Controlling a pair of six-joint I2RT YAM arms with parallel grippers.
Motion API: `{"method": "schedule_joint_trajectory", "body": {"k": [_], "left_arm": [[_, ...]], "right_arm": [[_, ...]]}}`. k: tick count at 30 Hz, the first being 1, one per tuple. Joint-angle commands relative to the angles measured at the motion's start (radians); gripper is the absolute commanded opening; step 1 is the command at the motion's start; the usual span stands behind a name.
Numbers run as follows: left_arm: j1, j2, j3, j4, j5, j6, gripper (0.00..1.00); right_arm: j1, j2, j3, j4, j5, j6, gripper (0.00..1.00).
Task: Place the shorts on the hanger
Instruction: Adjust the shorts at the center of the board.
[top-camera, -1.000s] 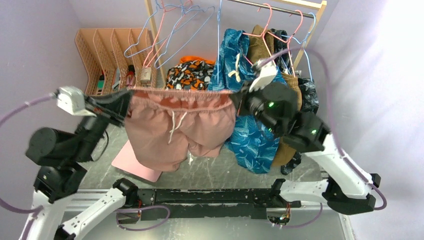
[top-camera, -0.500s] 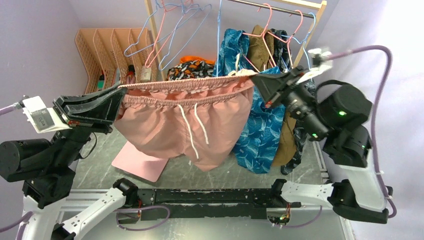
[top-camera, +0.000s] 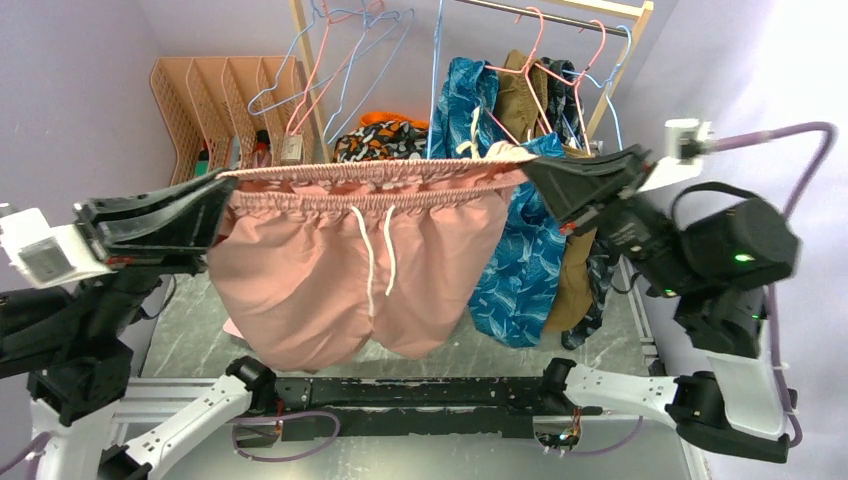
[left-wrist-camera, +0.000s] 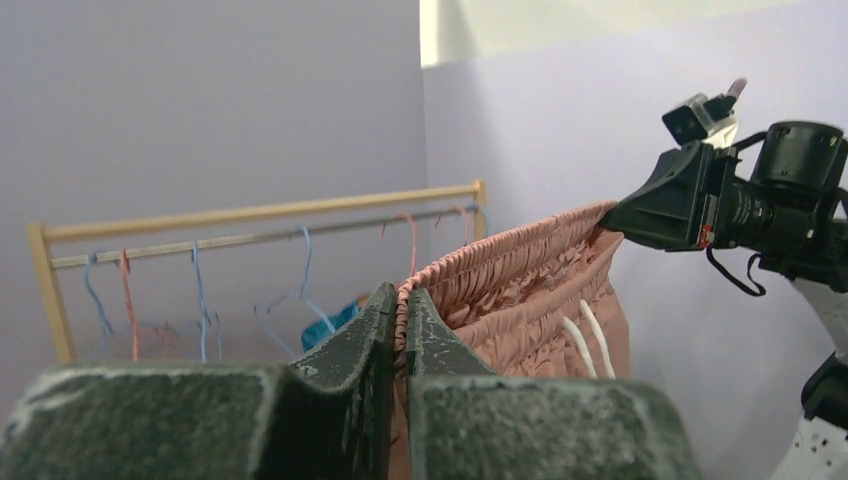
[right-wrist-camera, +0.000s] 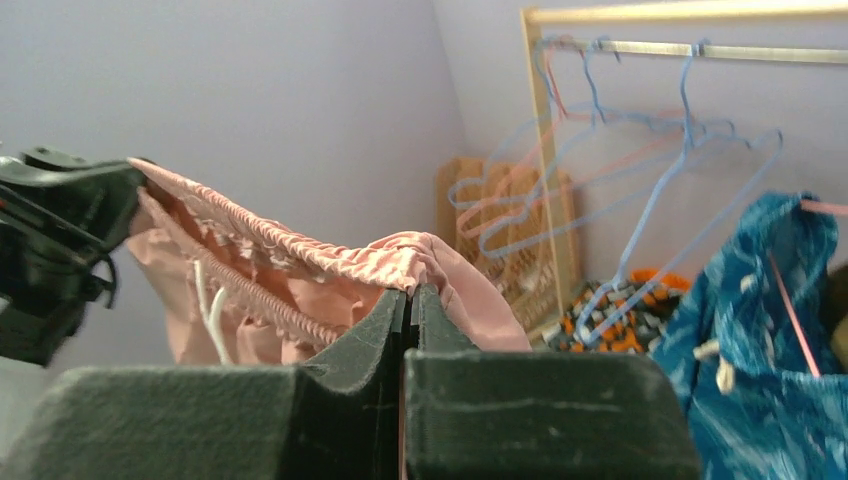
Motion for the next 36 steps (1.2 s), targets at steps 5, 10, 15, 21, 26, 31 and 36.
{"method": "schedule_joint_trajectory", "body": {"k": [5,10,15,21,26,31,36], "left_arm": [[0.005,-0.073,-0.209,-0.018,-0.173,0.035,0.07],[0.004,-0.044,-0.296,-0.039,-0.245,0.062,0.07],[0.005,0.039,-0.292,-0.008,-0.302,0.105,0.07],[0.004,0.159,-0.100,0.026,-0.247,0.155,0.07],[0.004,0.110,-0.227,0.043,-0.230,0.114,0.07],[0.004,-0.033,-0.508,-0.013,-0.318,0.009,0.07],[0.005,-0.128,-0.738,-0.090,-0.386,-0.143,0.07]], "right_arm": [[-0.009,-0.042,-0.322,0.104,0.190,-0.006,0.00],[-0.009,0.001,-0.422,0.127,0.303,-0.001,0.00],[-0.009,0.051,-0.418,0.175,0.383,-0.036,0.00],[-0.009,0.082,-0.276,0.218,0.334,-0.107,0.00],[-0.009,0.009,-0.433,0.268,0.334,-0.081,0.00],[-0.009,-0.076,-0.660,0.227,0.371,0.035,0.00],[-0.009,-0.108,-0.854,0.209,0.370,0.184,0.00]]}}
